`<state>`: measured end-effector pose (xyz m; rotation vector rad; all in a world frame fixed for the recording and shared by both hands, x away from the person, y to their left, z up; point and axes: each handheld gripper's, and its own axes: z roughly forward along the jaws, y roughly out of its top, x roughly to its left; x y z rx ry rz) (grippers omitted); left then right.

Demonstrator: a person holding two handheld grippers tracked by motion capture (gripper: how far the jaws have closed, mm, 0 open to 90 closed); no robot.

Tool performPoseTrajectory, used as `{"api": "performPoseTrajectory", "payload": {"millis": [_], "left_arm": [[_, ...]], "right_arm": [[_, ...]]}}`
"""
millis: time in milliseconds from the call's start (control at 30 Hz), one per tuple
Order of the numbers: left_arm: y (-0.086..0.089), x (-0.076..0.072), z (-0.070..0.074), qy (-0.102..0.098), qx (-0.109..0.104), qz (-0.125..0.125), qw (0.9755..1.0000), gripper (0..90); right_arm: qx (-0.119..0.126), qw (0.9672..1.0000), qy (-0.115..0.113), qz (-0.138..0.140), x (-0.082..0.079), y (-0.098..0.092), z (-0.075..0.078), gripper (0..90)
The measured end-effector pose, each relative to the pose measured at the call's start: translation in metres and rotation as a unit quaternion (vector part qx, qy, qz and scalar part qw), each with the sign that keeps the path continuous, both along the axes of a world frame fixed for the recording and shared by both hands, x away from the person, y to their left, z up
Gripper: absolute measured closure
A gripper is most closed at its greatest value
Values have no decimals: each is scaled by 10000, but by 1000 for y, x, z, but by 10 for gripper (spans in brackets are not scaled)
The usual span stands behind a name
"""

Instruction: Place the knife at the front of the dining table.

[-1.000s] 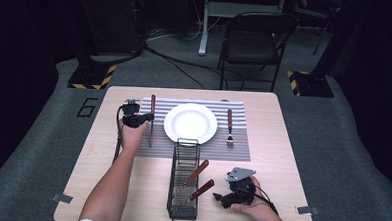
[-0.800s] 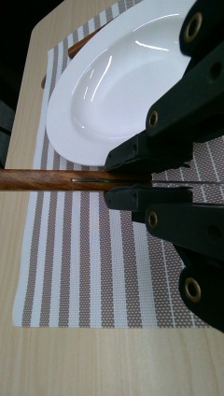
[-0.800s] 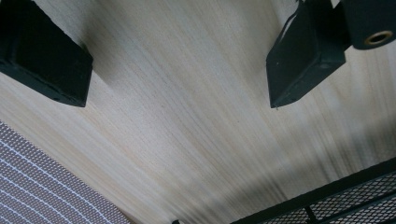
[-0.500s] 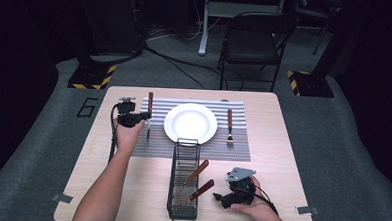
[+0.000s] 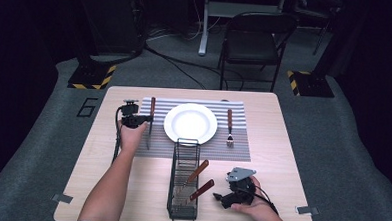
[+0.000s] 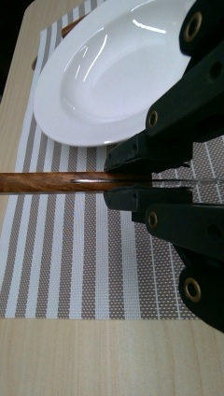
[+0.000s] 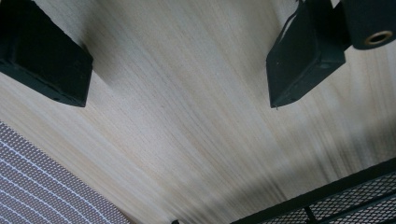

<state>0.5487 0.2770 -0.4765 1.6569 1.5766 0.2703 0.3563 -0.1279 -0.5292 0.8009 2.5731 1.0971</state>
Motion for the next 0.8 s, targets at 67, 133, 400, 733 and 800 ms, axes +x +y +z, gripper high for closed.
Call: {"api": "performPoseTrajectory", "payload": {"millis": [67,133,400,733,800], "left_arm": [[0,2,-4,1,-41,-26,10000,802],[-1,4,-7,34,-103,5,9999,802],[1,9,-16,162,-71,106,9998,801],[1,11,-22,261,-116,218,9994,806],[0,11,-23,245,-110,268,9993,806]], "right_arm": [[0,10000,0,1,0,0,0,63],[1,10000,1,-1,0,0,0,63],[1,10000,6,-5,0,0,0,63],[0,10000,4,-6,0,0,0,63],[0,10000,4,-6,0,0,0,63]]}}
